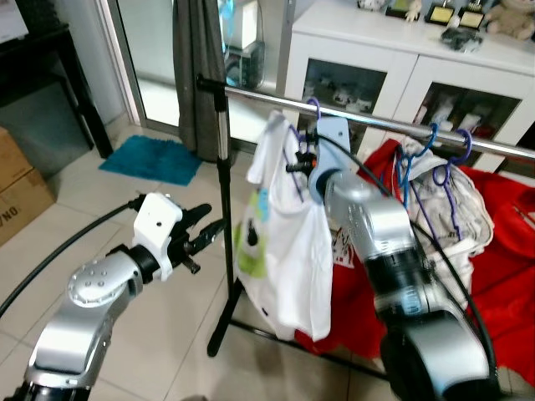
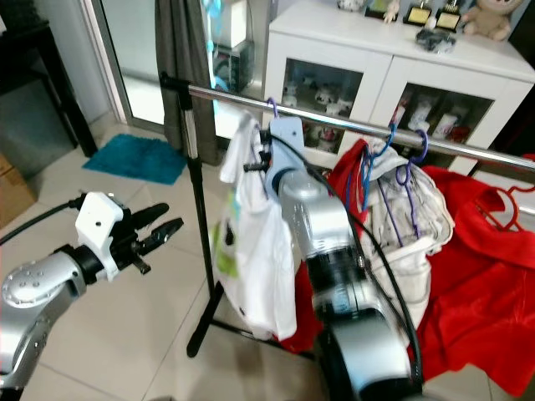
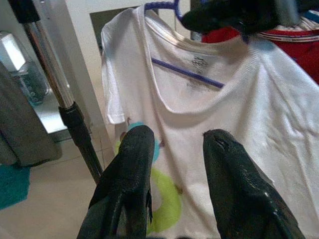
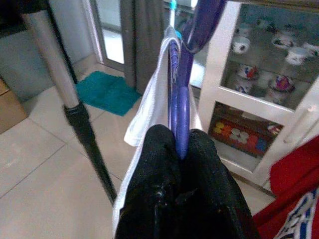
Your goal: Hang hanger
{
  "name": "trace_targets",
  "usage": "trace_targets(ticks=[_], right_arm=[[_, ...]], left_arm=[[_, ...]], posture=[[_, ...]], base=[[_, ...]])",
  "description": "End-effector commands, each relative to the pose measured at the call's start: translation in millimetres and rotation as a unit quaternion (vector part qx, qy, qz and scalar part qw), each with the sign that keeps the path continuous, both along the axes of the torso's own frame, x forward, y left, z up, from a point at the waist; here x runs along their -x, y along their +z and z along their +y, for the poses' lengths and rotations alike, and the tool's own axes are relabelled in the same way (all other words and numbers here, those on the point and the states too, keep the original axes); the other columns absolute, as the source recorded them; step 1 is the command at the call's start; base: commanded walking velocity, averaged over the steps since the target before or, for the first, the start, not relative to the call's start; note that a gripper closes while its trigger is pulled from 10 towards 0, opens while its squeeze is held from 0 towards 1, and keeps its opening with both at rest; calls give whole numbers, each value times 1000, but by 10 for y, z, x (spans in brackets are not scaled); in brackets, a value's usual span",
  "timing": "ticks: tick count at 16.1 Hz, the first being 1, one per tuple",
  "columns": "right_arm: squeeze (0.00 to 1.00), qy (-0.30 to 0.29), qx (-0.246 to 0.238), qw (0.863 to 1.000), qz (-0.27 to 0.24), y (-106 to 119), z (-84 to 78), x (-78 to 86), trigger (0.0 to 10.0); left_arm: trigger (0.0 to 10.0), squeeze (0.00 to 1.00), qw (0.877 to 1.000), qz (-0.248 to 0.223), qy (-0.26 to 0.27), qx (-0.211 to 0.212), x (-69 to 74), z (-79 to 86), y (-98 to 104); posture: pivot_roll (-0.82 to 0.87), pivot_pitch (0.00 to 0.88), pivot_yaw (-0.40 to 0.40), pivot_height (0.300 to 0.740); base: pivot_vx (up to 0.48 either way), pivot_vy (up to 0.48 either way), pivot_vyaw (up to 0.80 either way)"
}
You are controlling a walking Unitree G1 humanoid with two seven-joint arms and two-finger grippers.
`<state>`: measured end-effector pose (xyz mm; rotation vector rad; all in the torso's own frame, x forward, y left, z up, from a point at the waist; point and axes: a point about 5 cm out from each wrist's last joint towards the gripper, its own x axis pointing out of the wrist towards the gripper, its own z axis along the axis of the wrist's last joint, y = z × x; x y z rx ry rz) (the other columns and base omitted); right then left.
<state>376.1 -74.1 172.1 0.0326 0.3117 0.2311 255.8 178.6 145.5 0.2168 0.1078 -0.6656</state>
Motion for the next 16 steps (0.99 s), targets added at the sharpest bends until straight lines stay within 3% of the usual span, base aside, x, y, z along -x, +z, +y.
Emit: trace_targets(ticks=[1,9,16], right_arm=[[0,-25,-5,1000,-12,114,-55,-108,10000],[0,-58,14,997,42,87,-75,-305,10000],[0,-75,-5,994,85,-103,-181,-281,10000]], left_arm=[[10000,0,1000,-10,-20,0,-11,-17,73],[10000,0,999,-2,-47,0,36,-39,95],[10000,0,997,-1,-77,16,86,-64,146]], posture=[[-27,0,-22,740],[-15,29,-39,740],[-13,31,-41,740]], base=[[0,0,0],[0,0,0],[0,0,0]])
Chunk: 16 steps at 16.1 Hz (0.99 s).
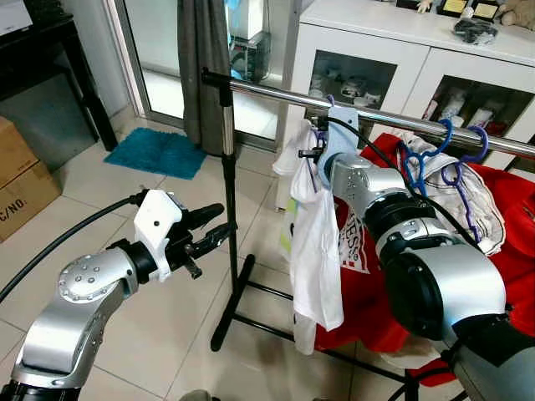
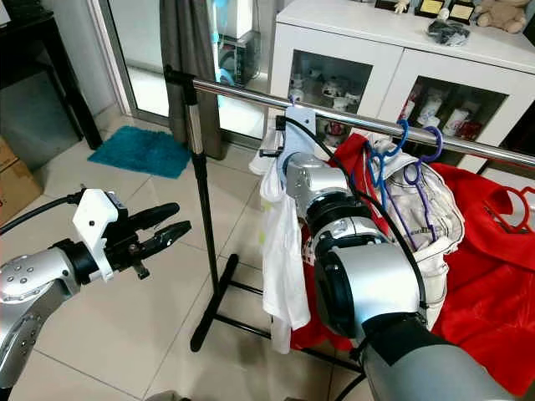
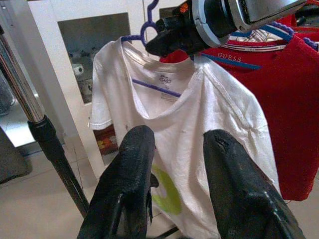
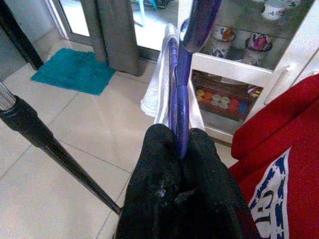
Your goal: Hang hanger
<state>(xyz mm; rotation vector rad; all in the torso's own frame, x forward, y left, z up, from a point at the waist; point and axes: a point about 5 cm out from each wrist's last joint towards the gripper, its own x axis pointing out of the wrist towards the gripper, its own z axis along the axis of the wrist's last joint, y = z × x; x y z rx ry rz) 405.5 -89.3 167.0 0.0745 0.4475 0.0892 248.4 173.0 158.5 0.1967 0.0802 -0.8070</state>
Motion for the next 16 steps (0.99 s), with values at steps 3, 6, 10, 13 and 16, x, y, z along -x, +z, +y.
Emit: trace_targets(ticks=[3,6,10,13,16], right_arm=[[1000,18,-26,999,-22,0,-1,-9,10000],[1000,45,-29,995,-86,108,8,-37,10000],[1000,57,-63,985,-147,228,-26,-39,10000],[1000,74,-98,976,-183,245,-57,22,10000],[0,83,-144,964,-205,249,-95,138,10000]], left_arm=[[10000,0,1000,-9,-6,22,-19,-25,62],[10000,0,999,-28,7,33,-86,-15,122],[10000,0,999,-33,20,35,-160,-11,124],[10000,0,998,-36,21,37,-183,-32,132],[10000,0,998,-36,29,37,-200,-43,110]], posture=[[-18,30,-32,740],[-22,21,-23,740],[-30,6,-18,740],[-36,2,-15,740],[-43,4,-21,740]], base=[[0,0,0],[0,0,0],[0,0,0],[0,0,0],[0,0,0]])
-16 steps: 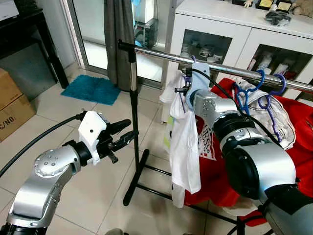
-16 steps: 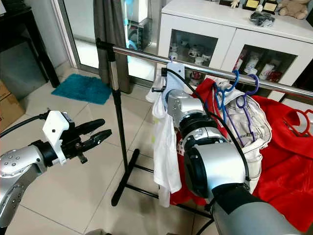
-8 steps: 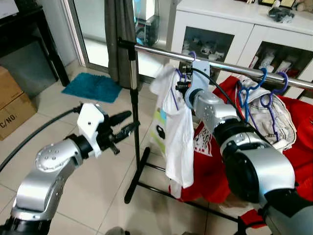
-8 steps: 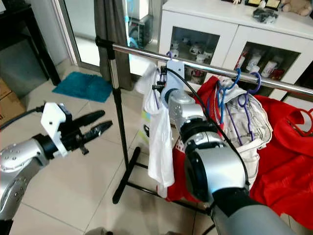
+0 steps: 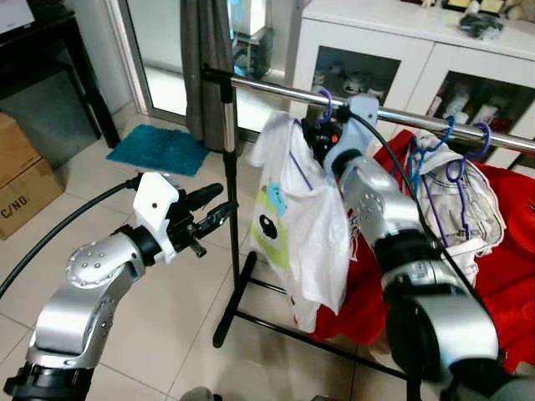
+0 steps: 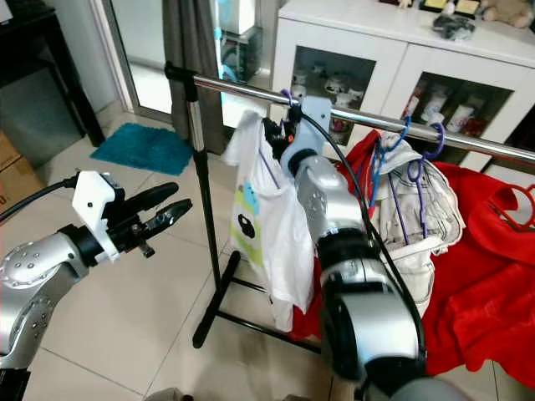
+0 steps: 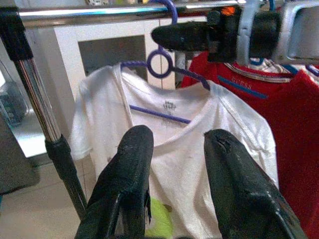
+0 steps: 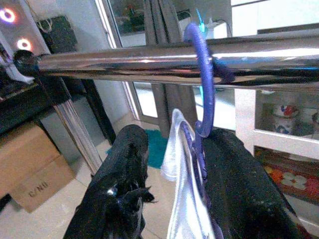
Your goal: Hang hanger
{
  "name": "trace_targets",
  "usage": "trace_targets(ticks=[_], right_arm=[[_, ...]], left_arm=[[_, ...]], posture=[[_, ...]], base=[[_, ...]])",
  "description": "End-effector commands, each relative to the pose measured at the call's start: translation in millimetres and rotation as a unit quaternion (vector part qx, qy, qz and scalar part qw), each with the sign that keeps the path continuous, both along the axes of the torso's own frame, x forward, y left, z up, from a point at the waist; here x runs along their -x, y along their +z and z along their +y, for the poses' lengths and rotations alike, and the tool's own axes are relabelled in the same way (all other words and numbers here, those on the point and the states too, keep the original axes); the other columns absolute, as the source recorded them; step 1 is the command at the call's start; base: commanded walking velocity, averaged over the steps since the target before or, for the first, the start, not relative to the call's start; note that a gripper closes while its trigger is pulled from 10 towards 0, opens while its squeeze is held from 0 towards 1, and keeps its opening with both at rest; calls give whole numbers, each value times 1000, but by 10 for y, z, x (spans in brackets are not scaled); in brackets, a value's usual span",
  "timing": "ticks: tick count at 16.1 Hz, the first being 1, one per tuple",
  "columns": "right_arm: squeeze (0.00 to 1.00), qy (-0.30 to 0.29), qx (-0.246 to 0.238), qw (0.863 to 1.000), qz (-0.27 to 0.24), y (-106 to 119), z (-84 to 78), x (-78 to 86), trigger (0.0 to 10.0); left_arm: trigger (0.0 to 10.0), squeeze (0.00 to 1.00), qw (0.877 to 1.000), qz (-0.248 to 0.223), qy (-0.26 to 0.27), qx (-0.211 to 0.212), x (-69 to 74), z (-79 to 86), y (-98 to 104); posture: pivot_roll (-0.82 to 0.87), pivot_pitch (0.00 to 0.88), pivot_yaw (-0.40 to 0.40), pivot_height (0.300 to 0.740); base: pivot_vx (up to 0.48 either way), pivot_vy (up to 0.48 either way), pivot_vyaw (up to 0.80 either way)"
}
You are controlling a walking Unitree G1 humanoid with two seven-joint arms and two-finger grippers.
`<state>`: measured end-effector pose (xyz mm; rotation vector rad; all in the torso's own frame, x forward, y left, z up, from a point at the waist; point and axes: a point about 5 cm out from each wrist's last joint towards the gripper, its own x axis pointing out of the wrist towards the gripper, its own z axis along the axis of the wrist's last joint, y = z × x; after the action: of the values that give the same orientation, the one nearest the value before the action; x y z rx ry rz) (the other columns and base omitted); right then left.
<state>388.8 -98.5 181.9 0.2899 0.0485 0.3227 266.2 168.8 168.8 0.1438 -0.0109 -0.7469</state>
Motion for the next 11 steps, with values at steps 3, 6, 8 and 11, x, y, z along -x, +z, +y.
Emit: trace_targets(ticks=[3,6,8,11], right_arm=[[0,18,-59,996,-61,129,-22,218,10000],[0,9,-51,997,-50,37,-148,494,10000],[0,-6,-32,998,-50,-20,-212,618,10000],[0,-26,-16,999,-31,-180,-305,920,10000]], left_arm=[[10000,0,999,-1,38,-6,-58,12,-29],[10000,0,995,2,103,-3,-98,15,-86],[10000,0,993,4,117,4,-103,-18,-99],[10000,0,991,7,128,30,-99,-94,-85]], posture=[[-45,4,-28,740],[-44,2,-39,740],[-48,4,-45,740],[-58,7,-48,740]], base=[[0,0,0],[0,0,0],[0,0,0],[0,0,0]])
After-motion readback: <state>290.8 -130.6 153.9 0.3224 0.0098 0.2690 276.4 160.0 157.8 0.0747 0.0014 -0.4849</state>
